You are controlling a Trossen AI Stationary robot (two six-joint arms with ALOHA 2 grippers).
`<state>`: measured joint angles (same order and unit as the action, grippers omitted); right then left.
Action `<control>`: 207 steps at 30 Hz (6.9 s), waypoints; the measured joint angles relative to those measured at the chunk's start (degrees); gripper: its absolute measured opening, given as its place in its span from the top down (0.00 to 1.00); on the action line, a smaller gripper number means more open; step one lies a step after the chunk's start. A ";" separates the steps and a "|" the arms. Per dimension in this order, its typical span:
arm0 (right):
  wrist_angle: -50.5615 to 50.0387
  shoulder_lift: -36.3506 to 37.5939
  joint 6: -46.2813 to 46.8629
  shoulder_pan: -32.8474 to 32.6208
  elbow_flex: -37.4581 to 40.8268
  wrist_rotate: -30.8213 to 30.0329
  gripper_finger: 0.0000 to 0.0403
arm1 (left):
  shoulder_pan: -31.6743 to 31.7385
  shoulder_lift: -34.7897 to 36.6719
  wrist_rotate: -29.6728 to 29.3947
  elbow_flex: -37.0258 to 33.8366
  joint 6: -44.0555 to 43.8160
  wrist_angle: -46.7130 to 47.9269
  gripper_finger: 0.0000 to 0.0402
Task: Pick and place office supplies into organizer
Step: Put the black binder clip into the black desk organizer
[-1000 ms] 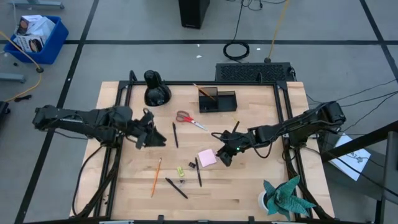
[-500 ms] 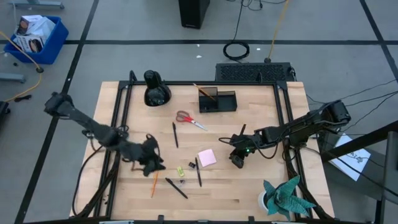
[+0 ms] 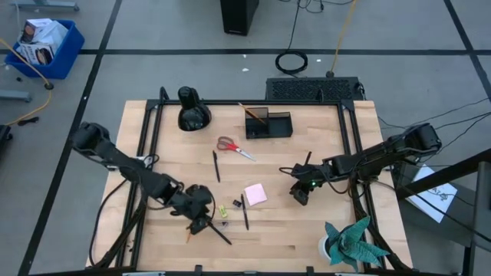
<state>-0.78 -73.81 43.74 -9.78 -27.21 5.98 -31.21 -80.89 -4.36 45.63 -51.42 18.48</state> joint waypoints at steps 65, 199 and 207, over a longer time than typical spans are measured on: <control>10.39 4.17 2.95 0.02 5.13 -4.68 0.78 | 3.82 -16.26 5.05 1.05 19.02 -13.93 0.64; 55.19 -14.28 37.84 11.18 -20.31 -7.29 0.58 | 32.73 10.00 -3.91 1.07 7.36 -30.29 1.00; 54.64 -14.28 37.85 11.93 -20.31 -7.37 0.58 | 32.71 10.00 -4.09 1.05 7.41 -30.51 1.00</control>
<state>53.86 -88.09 81.59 2.15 -47.53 -1.39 1.50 -70.89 -8.45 46.68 -44.01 -12.03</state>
